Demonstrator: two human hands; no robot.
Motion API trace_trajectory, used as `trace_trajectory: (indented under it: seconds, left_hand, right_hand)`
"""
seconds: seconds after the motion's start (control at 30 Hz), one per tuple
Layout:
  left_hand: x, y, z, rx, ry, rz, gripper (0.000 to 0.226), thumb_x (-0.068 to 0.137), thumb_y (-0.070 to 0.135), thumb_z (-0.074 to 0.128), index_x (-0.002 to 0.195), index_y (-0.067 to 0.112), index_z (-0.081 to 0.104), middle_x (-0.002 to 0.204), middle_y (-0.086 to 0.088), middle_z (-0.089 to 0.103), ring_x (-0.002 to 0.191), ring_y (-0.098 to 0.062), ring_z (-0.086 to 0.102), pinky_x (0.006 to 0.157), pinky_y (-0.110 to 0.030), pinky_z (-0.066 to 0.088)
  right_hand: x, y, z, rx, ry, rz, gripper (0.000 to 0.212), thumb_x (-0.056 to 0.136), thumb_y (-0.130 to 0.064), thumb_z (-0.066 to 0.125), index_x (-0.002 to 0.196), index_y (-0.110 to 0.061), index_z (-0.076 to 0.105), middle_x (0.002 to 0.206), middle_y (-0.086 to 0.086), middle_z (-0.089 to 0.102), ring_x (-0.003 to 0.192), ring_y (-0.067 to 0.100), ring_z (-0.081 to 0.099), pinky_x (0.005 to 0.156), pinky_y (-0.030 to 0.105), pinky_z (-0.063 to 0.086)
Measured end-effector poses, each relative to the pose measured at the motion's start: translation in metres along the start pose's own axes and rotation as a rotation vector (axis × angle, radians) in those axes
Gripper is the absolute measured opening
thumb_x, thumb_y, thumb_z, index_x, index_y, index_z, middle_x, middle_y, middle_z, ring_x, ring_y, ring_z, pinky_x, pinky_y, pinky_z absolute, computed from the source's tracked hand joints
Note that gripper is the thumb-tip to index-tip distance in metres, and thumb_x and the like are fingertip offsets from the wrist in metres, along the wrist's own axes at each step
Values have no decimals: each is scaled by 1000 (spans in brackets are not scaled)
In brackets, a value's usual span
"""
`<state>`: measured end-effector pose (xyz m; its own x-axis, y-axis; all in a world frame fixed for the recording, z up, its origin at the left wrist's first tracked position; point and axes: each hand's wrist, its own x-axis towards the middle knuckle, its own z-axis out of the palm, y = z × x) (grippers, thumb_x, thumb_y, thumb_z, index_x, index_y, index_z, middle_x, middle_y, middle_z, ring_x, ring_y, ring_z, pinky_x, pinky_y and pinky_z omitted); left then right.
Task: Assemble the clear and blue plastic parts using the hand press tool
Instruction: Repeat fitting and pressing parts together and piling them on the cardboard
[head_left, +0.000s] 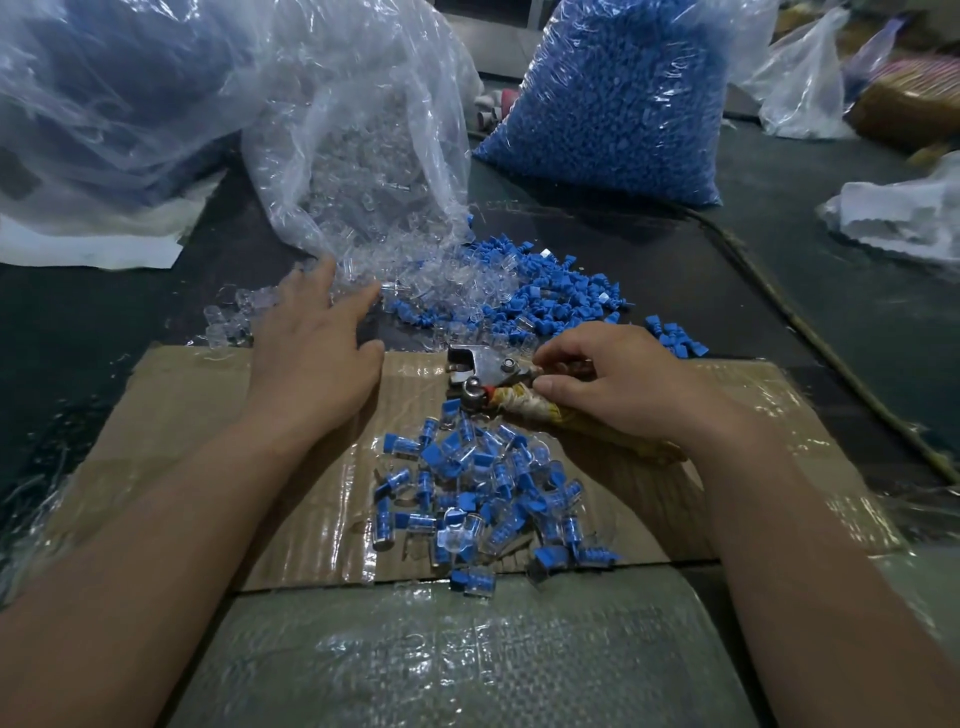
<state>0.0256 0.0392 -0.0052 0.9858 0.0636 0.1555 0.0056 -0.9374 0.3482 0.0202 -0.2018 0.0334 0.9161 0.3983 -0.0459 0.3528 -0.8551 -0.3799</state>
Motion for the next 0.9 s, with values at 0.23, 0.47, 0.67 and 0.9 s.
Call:
trace_trajectory:
  seconds: [0.23,0.47,0.67,0.9]
  left_hand:
    - [-3,6,0,34,-36,57,49,96,26,41,143,17,32,155,-1,14,137,-24,24,110,-37,21]
    - [-9,10,0,-169,54,173,37,90,6,53,127,9,55,131,-7,45,118,-19,43,99,-24,28]
    - [-12,16,-2,-264,69,279,28,81,8,67,109,10,67,105,-2,58,81,-5,48,79,-12,30]
    - [-15,20,-8,-323,120,256,13,80,3,67,93,6,67,87,0,56,79,-14,54,78,-25,42]
  right_hand:
    - [0,-1,0,-7,5,1,27,87,-37,57,111,-23,60,96,-11,50,91,8,48,76,23,36]
    - [1,1,1,1,13,-10,24,87,-36,58,107,-25,60,90,-16,47,88,5,47,72,18,38]
    - [1,1,1,-4,7,-6,26,86,-36,58,109,-24,60,94,-13,49,90,6,48,77,23,39]
    - [1,2,1,-3,2,-5,26,86,-37,58,109,-25,59,93,-14,49,88,5,47,73,19,38]
